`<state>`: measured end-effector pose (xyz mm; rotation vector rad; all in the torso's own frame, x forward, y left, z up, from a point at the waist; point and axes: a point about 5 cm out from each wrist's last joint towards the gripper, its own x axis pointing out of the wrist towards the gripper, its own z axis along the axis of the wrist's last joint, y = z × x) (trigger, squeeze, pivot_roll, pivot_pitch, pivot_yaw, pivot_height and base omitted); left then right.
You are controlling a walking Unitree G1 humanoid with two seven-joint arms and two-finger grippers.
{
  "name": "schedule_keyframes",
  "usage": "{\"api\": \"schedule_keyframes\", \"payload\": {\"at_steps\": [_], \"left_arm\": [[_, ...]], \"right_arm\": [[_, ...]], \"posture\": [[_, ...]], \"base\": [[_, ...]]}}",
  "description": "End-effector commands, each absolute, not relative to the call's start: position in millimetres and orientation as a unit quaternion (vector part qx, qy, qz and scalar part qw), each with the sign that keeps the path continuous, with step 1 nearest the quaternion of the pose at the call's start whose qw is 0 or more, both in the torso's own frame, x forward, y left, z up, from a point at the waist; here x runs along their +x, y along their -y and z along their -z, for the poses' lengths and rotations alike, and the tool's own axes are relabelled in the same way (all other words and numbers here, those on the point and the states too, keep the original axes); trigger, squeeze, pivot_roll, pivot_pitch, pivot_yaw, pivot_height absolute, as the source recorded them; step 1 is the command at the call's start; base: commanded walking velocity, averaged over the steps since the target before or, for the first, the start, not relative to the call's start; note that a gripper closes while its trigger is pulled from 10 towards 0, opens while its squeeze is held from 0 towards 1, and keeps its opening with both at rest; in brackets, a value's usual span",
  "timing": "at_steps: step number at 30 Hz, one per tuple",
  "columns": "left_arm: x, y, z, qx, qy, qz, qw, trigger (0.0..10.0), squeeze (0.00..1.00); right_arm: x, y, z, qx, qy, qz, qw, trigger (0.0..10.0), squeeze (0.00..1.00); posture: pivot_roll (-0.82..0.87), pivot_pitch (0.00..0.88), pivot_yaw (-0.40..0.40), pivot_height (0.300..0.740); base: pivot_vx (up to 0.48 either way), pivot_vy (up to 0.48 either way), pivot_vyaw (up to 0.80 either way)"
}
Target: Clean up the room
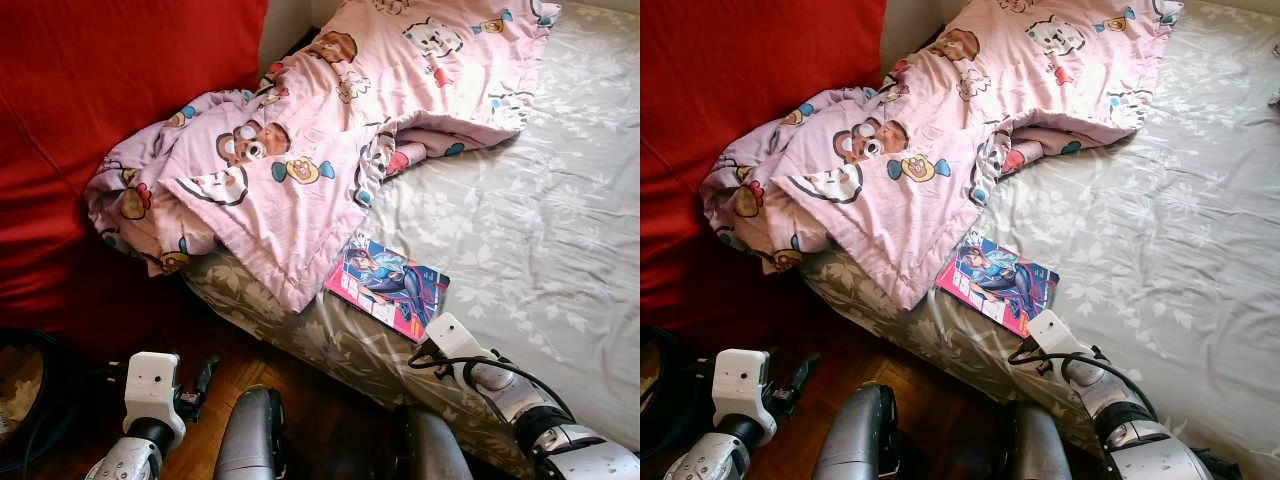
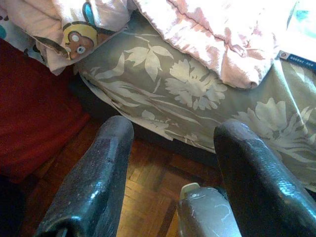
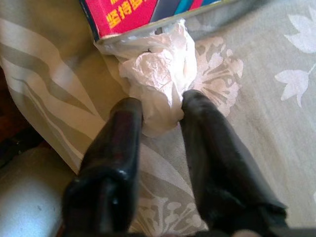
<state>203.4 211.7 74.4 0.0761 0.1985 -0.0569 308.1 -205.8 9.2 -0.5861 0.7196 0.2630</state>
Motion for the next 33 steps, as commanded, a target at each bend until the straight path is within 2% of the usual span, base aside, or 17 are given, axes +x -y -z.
{"api": "schedule_keyframes", "payload": {"at_steps": [1,22,28,29,33], "left_arm": [[199,-215,-73,0.047,-0.108,0.025,0.993,10.0,0.0],[206,-212,-71,0.047,-0.106,0.027,0.993,10.0,0.0],[216,-210,-70,0.045,-0.101,0.028,0.994,10.0,0.0],[218,-210,-69,0.044,-0.1,0.027,0.994,10.0,0.0],[226,-208,-66,0.04,-0.096,0.026,0.994,10.0,0.0]], "right_arm": [[303,203,-3,-0.273,-0.35,-0.127,0.887,0.0,0.0],[297,200,3,-0.255,-0.347,-0.116,0.895,0.0,0.0],[300,202,0,-0.216,-0.328,-0.079,0.916,0.0,0.0],[300,206,-2,-0.182,-0.317,-0.051,0.929,0.0,0.0],[296,213,-2,-0.097,-0.288,0.0,0.953,0.0,0.0]], "posture": [[0.21,0.257,0.038,0.619],[0.19,0.226,0.034,0.619],[0.17,0.193,0.023,0.619],[0.16,0.183,0.02,0.619],[0.13,0.156,0.008,0.619]], "base": [[0.0,0.0,0.0],[0.0,0.0,0.0],[0.0,0.0,0.0],[0.0,0.0,0.0],[0.0,0.0,0.0]]}}
